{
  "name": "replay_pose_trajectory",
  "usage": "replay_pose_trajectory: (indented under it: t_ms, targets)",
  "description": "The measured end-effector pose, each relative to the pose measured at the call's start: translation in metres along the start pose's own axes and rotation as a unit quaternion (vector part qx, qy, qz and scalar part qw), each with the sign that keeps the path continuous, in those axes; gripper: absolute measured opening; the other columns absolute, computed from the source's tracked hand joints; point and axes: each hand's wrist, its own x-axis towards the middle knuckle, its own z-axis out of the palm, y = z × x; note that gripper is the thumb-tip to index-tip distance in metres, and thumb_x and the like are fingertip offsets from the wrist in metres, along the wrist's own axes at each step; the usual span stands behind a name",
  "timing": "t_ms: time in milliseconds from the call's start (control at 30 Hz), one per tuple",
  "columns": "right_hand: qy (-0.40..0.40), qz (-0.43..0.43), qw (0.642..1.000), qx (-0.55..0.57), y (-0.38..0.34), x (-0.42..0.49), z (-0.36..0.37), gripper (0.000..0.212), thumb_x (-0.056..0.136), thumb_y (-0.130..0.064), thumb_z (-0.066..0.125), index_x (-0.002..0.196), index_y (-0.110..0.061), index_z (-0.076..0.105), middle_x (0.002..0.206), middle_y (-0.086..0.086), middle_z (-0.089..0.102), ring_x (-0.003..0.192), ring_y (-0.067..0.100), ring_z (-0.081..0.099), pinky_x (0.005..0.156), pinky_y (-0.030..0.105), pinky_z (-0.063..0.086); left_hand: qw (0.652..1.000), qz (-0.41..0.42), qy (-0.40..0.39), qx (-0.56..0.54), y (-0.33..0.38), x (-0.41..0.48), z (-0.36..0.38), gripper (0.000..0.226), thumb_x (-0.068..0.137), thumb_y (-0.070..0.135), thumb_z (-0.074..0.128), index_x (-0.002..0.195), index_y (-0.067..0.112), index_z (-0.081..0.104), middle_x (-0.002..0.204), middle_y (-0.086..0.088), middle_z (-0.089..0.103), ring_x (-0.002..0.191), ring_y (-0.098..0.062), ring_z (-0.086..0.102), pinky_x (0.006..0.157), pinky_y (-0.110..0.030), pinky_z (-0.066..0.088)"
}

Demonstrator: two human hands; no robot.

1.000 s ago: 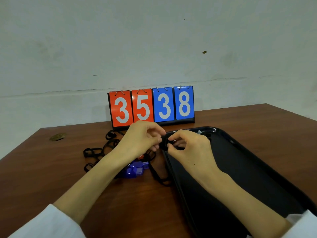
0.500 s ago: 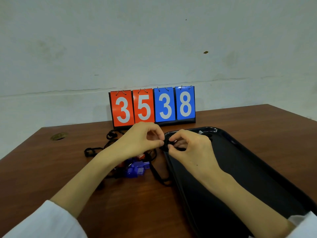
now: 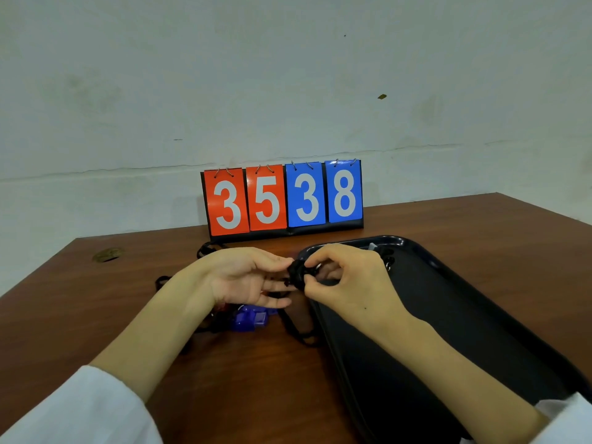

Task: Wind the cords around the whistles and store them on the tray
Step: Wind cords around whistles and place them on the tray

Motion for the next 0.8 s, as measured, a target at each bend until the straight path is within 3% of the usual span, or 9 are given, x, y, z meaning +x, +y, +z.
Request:
replay_pose_trajectory:
  t_ms: [133, 267, 333, 467, 567, 667, 800]
  targets:
    - [-0.009, 0.022, 1.000, 0.000, 0.000, 0.000, 0.001, 0.019, 0.075, -0.020, 0.072, 0.093, -0.018, 0.070, 0.084, -0.006, 0.069, 0.073, 0.006, 0.064, 0.071, 0.021, 0.056, 0.999, 0.032, 0.005, 0.025, -0.002, 0.002, 0.005, 0.016, 0.084, 0.005, 0.052, 0.096, 0.003, 0.062, 0.100, -0.014, 0.065, 0.101, -0.026, 0.061, 0.092, -0.042, 0.048]
    - [-0.010, 0.072, 0.997, 0.025, 0.000, 0.000, 0.004, 0.015, 0.074, -0.019, 0.073, 0.088, -0.017, 0.068, 0.077, -0.008, 0.067, 0.067, 0.005, 0.064, 0.068, 0.021, 0.056, 0.972, 0.119, 0.105, 0.173, -0.005, 0.005, 0.017, 0.011, 0.096, 0.009, 0.045, 0.091, 0.008, 0.055, 0.091, -0.008, 0.060, 0.081, -0.016, 0.059, 0.072, -0.026, 0.051]
    - [-0.019, 0.115, 0.992, 0.051, 0.000, 0.000, 0.007, 0.014, 0.074, -0.019, 0.074, 0.087, -0.017, 0.068, 0.077, -0.009, 0.066, 0.069, 0.005, 0.063, 0.069, 0.019, 0.055, 0.925, 0.145, 0.177, 0.302, -0.007, 0.005, 0.024, 0.010, 0.098, 0.017, 0.043, 0.095, 0.014, 0.052, 0.089, -0.006, 0.059, 0.074, -0.014, 0.056, 0.065, -0.025, 0.042]
    - [-0.052, 0.173, 0.980, 0.089, 0.000, 0.002, 0.007, 0.017, 0.075, -0.022, 0.074, 0.088, -0.020, 0.064, 0.078, -0.006, 0.065, 0.072, 0.005, 0.062, 0.068, 0.014, 0.052, 0.773, 0.264, 0.268, 0.511, -0.016, 0.005, 0.042, 0.007, 0.100, 0.023, 0.037, 0.097, 0.019, 0.041, 0.073, 0.005, 0.050, 0.059, -0.006, 0.045, 0.053, -0.017, 0.033]
    - [-0.077, 0.214, 0.966, 0.126, 0.000, 0.004, 0.006, 0.034, 0.074, -0.031, 0.074, 0.103, -0.021, 0.059, 0.082, -0.003, 0.067, 0.076, 0.006, 0.064, 0.072, 0.018, 0.053, 0.721, 0.323, 0.281, 0.545, -0.020, 0.004, 0.050, 0.006, 0.099, 0.022, 0.038, 0.094, 0.020, 0.039, 0.076, 0.005, 0.051, 0.065, -0.008, 0.049, 0.056, -0.019, 0.039]
    - [-0.097, 0.235, 0.956, 0.149, 0.001, 0.005, 0.004, 0.044, 0.075, -0.029, 0.074, 0.114, -0.021, 0.057, 0.084, 0.004, 0.070, 0.077, 0.013, 0.069, 0.079, 0.032, 0.057, 0.755, 0.324, 0.268, 0.503, -0.017, 0.003, 0.052, 0.007, 0.098, 0.020, 0.043, 0.090, 0.021, 0.043, 0.083, 0.007, 0.051, 0.073, -0.005, 0.050, 0.062, -0.015, 0.039]
    - [-0.112, 0.265, 0.938, 0.195, -0.003, 0.005, 0.001, 0.025, 0.075, -0.016, 0.076, 0.097, -0.016, 0.064, 0.080, 0.006, 0.071, 0.072, 0.014, 0.071, 0.071, 0.029, 0.059, 0.834, 0.285, 0.241, 0.407, -0.008, -0.001, 0.042, 0.008, 0.095, 0.019, 0.050, 0.088, 0.023, 0.051, 0.095, 0.006, 0.053, 0.086, -0.006, 0.051, 0.068, -0.016, 0.040]
